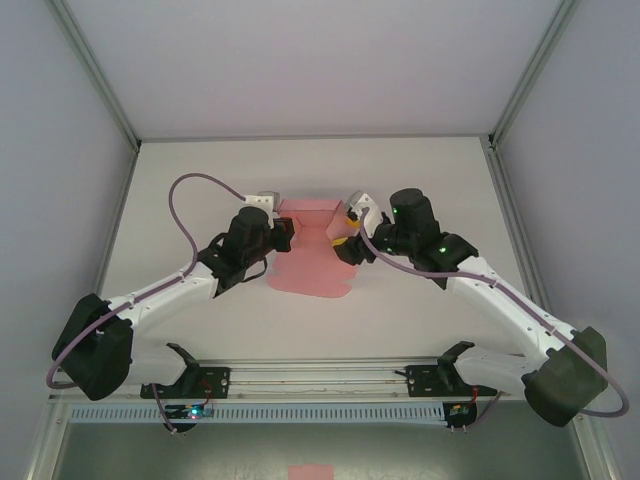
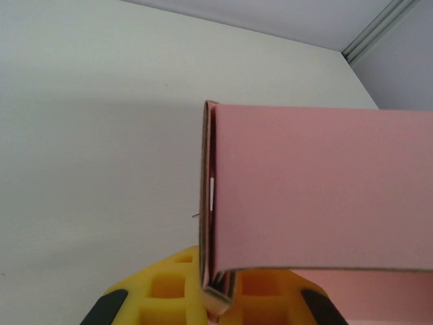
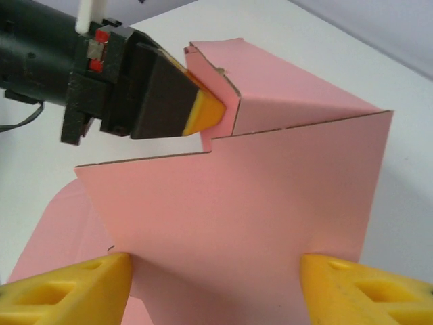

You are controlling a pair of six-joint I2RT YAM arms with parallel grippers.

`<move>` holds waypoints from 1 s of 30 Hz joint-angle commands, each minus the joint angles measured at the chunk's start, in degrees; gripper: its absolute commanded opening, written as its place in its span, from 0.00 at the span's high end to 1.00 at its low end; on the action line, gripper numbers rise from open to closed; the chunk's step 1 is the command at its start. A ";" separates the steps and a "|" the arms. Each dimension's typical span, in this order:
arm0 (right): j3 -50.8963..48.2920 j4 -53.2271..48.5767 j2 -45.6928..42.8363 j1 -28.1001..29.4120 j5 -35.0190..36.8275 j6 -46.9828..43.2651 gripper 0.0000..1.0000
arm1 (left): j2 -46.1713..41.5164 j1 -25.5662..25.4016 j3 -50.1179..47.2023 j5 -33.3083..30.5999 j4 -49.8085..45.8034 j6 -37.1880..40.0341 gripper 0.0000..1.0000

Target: Assemble paper box

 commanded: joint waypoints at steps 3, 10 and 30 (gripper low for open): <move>-1.68 8.59 2.95 0.89 6.74 -1.98 0.29 | -2.59 -1.06 0.87 9.09 3.45 1.78 1.00; 0.13 10.75 6.33 2.61 13.99 -1.49 0.39 | -3.13 -1.61 1.20 11.02 4.86 1.91 1.00; -1.75 24.07 13.36 10.76 49.45 -5.27 0.98 | -1.78 -3.49 4.38 7.92 4.41 0.57 1.00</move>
